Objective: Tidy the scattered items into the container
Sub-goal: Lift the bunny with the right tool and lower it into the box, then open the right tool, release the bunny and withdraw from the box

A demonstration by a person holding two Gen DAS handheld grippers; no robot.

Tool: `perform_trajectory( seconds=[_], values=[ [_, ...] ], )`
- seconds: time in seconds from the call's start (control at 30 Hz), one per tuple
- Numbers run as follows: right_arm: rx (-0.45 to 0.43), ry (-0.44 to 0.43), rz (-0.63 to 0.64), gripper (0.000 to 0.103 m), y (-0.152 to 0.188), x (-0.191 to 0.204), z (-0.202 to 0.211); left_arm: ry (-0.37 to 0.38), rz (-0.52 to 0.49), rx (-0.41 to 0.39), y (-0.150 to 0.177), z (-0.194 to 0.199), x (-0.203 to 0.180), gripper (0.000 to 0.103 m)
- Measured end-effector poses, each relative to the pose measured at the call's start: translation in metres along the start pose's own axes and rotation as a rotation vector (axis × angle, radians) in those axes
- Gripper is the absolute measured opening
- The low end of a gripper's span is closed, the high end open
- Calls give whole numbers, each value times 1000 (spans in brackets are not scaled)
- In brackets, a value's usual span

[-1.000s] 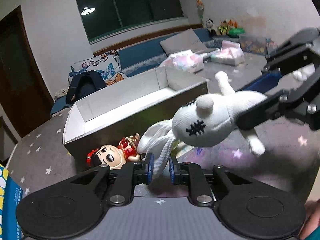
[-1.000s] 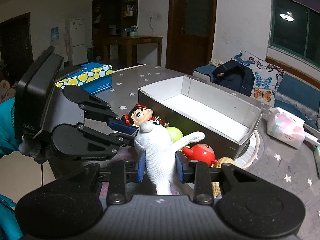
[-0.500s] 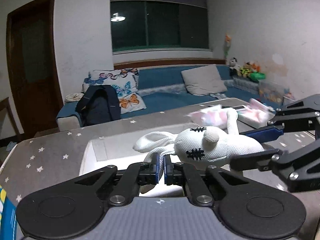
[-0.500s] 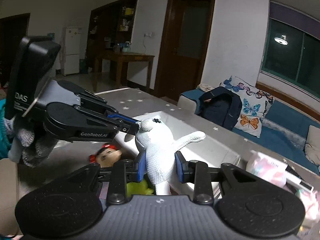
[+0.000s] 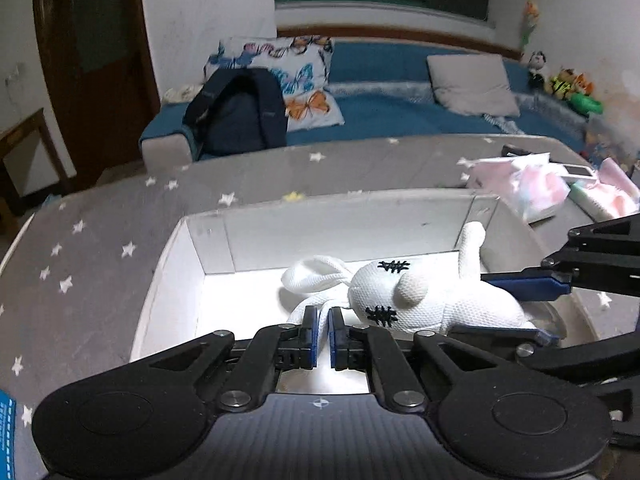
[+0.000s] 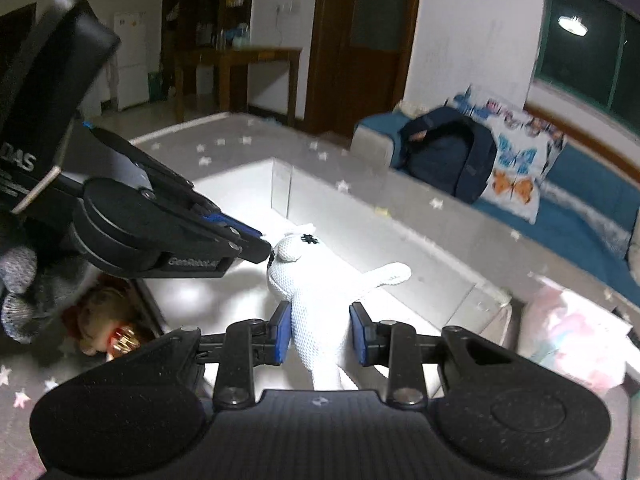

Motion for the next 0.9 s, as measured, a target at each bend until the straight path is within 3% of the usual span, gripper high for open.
perform_trajectory(
  seconds=[0.2, 0.43, 0.67, 0.73, 0.9],
  values=[
    [83, 16, 2, 32, 8, -6, -28, -31, -7, -18, 7, 3, -4, 10],
    [96, 42, -31, 41, 15, -3, -32, -11, 24, -36, 12, 12, -2, 12],
    [75, 60, -58, 40, 25, -5, -16, 8, 60, -52, 23, 22, 3, 13],
    [73, 55, -54, 31, 24, -4, -14, 14, 65, -51, 25, 22, 1, 14],
    [101, 71, -48, 31, 18, -1, -25, 16, 54, -48, 28, 24, -6, 14]
  ],
)
Point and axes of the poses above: each gripper's, at about its wrist camera, not at the fingertips, and z roughly against the way its jaws point, x to its left, y to its underside, the point moved 4 cm from there along -z, roughly the way its jaws point, and after that the axes turned 10 degrees about x, right-handed, at the moved point
